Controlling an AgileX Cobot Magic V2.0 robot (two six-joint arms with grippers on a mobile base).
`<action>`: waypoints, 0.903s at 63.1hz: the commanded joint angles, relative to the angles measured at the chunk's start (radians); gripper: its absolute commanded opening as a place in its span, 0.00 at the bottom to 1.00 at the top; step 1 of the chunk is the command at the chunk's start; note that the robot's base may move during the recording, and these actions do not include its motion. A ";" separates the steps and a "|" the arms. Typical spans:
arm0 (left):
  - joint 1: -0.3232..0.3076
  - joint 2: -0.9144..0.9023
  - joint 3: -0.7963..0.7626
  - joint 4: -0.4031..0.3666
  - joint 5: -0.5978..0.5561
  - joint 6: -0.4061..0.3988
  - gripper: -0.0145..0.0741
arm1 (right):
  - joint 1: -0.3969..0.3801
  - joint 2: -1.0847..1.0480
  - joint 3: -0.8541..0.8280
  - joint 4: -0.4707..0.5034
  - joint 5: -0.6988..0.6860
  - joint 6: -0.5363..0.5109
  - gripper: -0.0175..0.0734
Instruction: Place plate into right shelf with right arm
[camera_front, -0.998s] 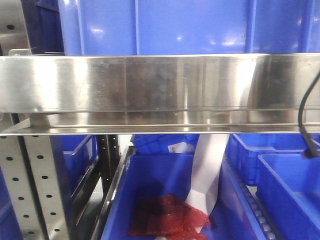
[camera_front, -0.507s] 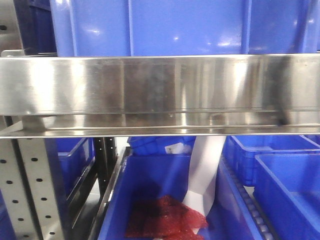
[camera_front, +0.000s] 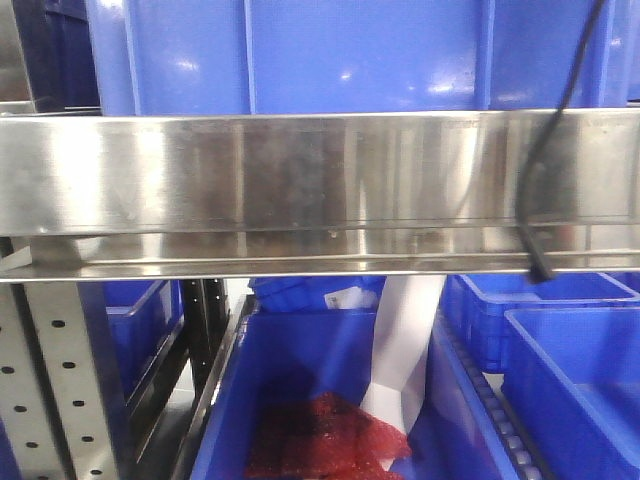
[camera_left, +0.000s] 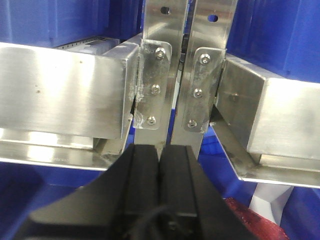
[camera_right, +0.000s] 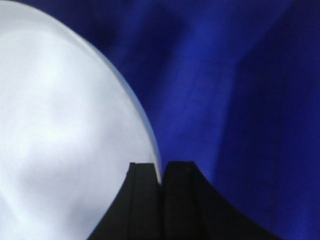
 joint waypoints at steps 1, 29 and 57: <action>-0.002 -0.010 0.010 -0.008 -0.090 -0.007 0.02 | -0.003 -0.055 -0.039 -0.020 -0.084 -0.004 0.37; -0.002 -0.010 0.010 -0.008 -0.090 -0.007 0.02 | -0.011 -0.071 -0.039 -0.023 -0.080 -0.004 0.66; -0.002 -0.010 0.010 -0.008 -0.090 -0.007 0.02 | -0.147 -0.265 0.048 -0.047 -0.009 -0.004 0.25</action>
